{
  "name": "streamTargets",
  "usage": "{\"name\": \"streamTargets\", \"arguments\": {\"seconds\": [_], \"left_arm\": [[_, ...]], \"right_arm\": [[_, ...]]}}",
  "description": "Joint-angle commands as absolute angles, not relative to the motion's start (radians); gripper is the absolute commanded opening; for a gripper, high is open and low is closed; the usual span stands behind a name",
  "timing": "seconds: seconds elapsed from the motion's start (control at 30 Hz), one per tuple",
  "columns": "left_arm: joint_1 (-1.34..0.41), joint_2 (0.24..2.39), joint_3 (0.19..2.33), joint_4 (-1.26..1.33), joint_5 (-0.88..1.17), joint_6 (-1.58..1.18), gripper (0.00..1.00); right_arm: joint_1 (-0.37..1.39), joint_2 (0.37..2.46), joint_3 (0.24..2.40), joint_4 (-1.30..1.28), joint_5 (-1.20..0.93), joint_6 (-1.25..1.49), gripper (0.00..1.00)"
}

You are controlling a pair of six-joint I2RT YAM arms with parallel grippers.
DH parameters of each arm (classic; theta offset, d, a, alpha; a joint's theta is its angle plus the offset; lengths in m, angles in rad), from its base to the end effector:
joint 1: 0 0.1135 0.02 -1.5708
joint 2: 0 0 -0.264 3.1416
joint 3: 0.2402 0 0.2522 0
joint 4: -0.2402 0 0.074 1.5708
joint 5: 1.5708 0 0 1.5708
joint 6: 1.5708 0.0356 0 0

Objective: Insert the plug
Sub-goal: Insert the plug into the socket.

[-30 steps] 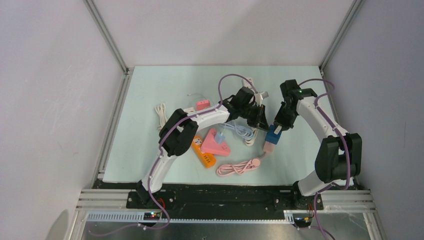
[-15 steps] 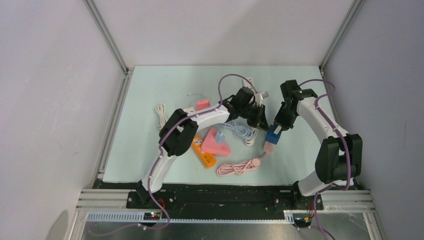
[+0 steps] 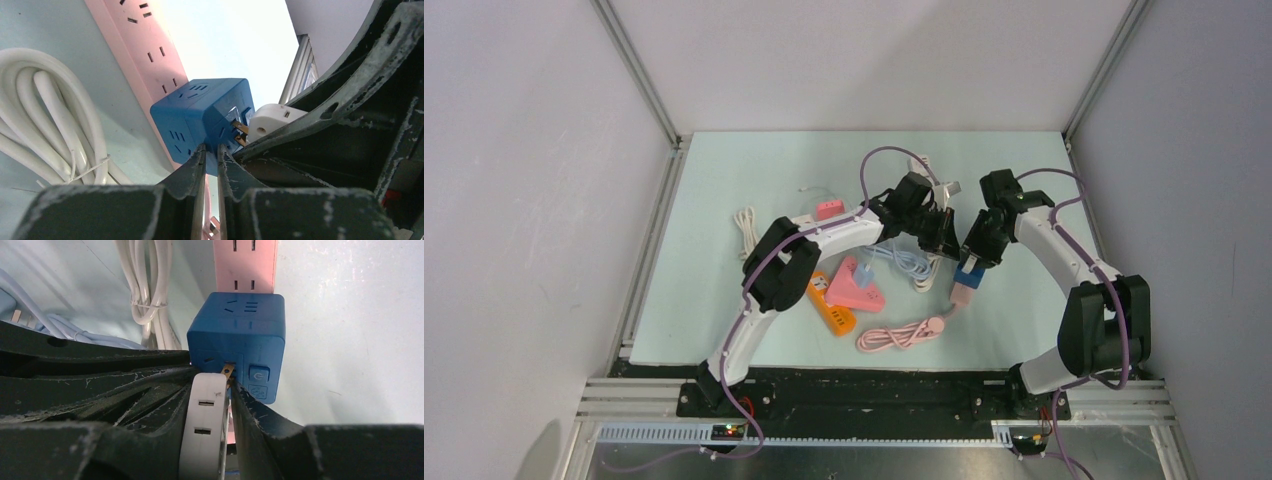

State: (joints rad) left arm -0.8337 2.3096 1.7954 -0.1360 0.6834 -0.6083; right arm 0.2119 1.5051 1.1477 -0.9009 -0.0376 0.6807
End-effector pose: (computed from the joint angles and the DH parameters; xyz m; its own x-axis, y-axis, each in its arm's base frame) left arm 0.3338 -0.4012 0.1789 -0.8551 0.2826 -0.4347 0.5159 0.3785 -0.7685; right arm 0.2801 0.0616 0.2432 -0.8623 0.4578 -0.2164 0.4134 0.8833 0.2213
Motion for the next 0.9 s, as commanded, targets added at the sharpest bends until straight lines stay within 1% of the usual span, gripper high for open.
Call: {"name": "streamTargets", "arguments": {"seconds": [0.0, 0.1, 0.17, 0.23, 0.3, 0.33, 0.4, 0.53, 0.6, 0.7, 0.77, 0.87], "left_arm": [[-0.891, 2.394, 1.775, -0.221, 0.622, -0.552, 0.15], [-0.892, 2.394, 1.774, -0.222, 0.62, -0.553, 0.15], [-0.891, 2.393, 1.773, -0.221, 0.62, -0.552, 0.15], [-0.893, 2.393, 1.77, -0.222, 0.619, -0.552, 0.15], [-0.891, 2.392, 1.767, -0.222, 0.619, -0.553, 0.15], [-0.891, 2.393, 1.766, -0.222, 0.618, -0.553, 0.15], [-0.892, 2.393, 1.764, -0.222, 0.618, -0.552, 0.15], [-0.892, 2.387, 1.761, -0.221, 0.613, -0.549, 0.15], [-0.892, 2.387, 1.762, -0.222, 0.612, -0.55, 0.15], [-0.892, 2.386, 1.762, -0.221, 0.611, -0.55, 0.15], [-0.892, 2.387, 1.762, -0.222, 0.611, -0.551, 0.15], [-0.892, 2.385, 1.76, -0.222, 0.611, -0.55, 0.15]], "right_arm": [[0.25, 1.581, 1.078, -0.888, -0.107, 0.724, 0.36], [0.251, 1.594, 1.077, -0.915, -0.063, 0.719, 0.21], [0.251, 1.597, 1.081, -0.924, -0.05, 0.718, 0.16], [0.25, 1.592, 1.095, -0.938, -0.033, 0.715, 0.18], [0.25, 1.578, 1.116, -0.954, -0.017, 0.709, 0.3], [0.248, 1.571, 1.122, -0.957, -0.012, 0.707, 0.39], [0.243, 1.551, 1.141, -0.958, -0.015, 0.699, 0.48], [0.242, 1.526, 1.173, -0.967, -0.02, 0.676, 0.59], [0.246, 1.515, 1.175, -0.966, -0.023, 0.671, 0.6], [0.255, 1.504, 1.175, -0.965, -0.023, 0.666, 0.59], [0.262, 1.497, 1.175, -0.963, -0.024, 0.663, 0.57], [0.264, 1.486, 1.175, -0.959, -0.03, 0.667, 0.5]]}}
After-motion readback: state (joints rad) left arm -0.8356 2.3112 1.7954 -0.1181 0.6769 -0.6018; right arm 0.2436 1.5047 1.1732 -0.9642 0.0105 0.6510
